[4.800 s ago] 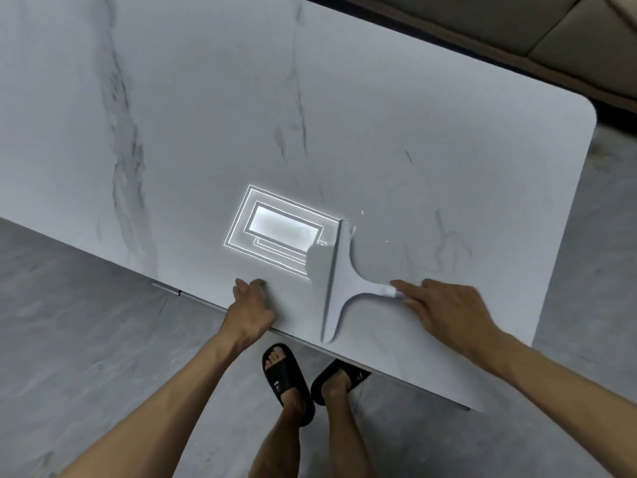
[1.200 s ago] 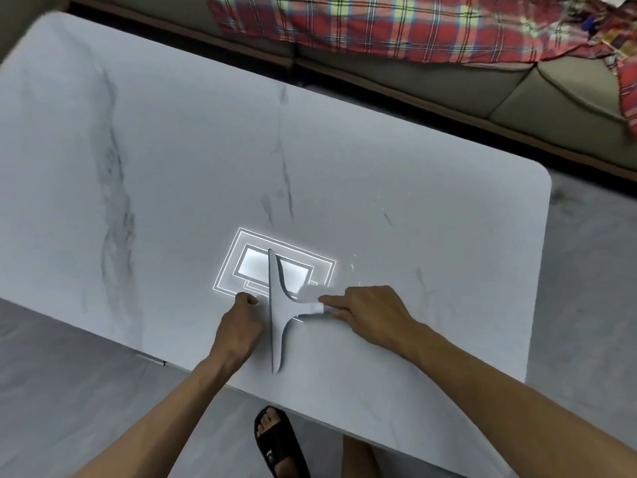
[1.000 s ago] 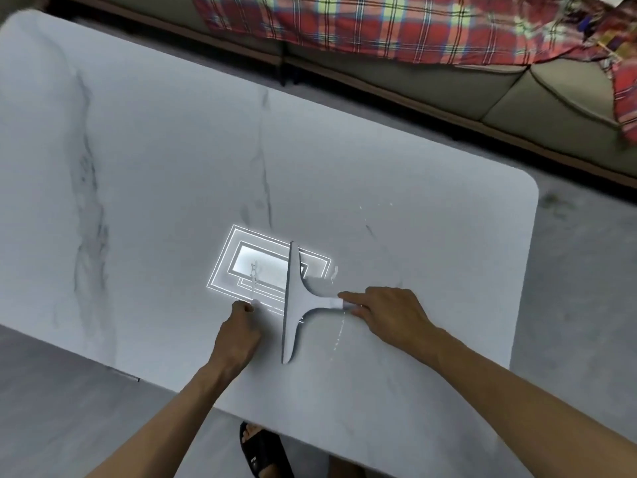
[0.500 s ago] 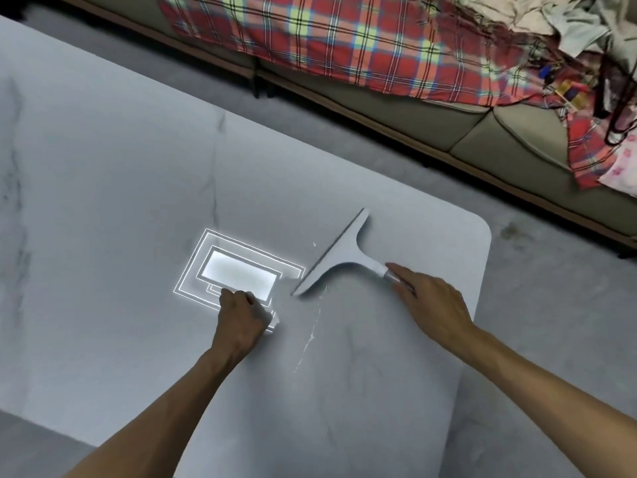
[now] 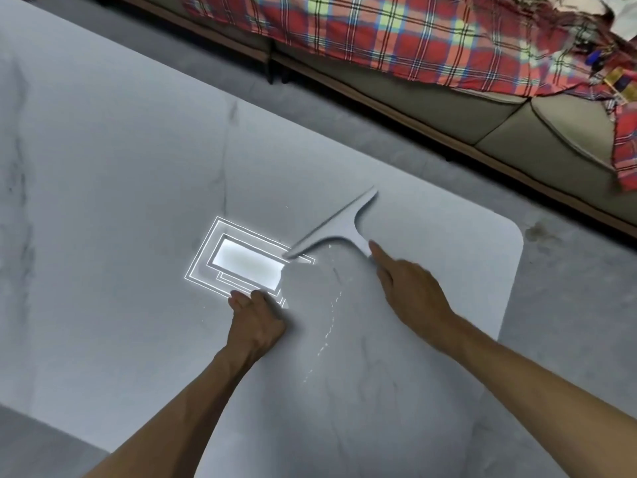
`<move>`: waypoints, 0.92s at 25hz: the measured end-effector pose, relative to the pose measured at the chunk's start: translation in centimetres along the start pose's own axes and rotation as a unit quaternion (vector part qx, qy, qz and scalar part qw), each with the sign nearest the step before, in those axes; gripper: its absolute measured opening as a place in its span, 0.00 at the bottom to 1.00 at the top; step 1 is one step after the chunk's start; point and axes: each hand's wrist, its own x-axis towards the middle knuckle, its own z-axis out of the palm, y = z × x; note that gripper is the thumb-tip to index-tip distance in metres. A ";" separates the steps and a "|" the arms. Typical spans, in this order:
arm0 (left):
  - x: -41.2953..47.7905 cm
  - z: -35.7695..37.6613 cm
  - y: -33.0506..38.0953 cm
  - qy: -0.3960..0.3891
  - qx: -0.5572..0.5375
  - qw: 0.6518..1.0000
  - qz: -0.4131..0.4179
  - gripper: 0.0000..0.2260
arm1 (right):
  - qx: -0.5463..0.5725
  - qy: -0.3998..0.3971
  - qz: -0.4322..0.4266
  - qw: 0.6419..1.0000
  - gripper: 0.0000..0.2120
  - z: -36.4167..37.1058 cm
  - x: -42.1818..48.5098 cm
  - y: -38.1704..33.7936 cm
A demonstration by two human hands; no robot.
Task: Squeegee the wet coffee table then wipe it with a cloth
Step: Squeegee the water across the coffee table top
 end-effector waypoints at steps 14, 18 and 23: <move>0.0 -0.8 1.5 -0.041 0.029 0.999 -0.019 0.22 | 0.087 0.074 0.120 0.986 0.20 -7.1 7.2 1.2; 0.0 -1.0 1.1 -0.049 0.032 0.998 -0.024 0.27 | 0.064 0.040 0.123 0.990 0.19 -4.0 5.5 0.8; -0.4 -1.5 1.7 -0.085 0.014 0.996 -0.021 0.18 | 0.058 -0.027 0.153 0.986 0.23 -2.0 -5.1 0.8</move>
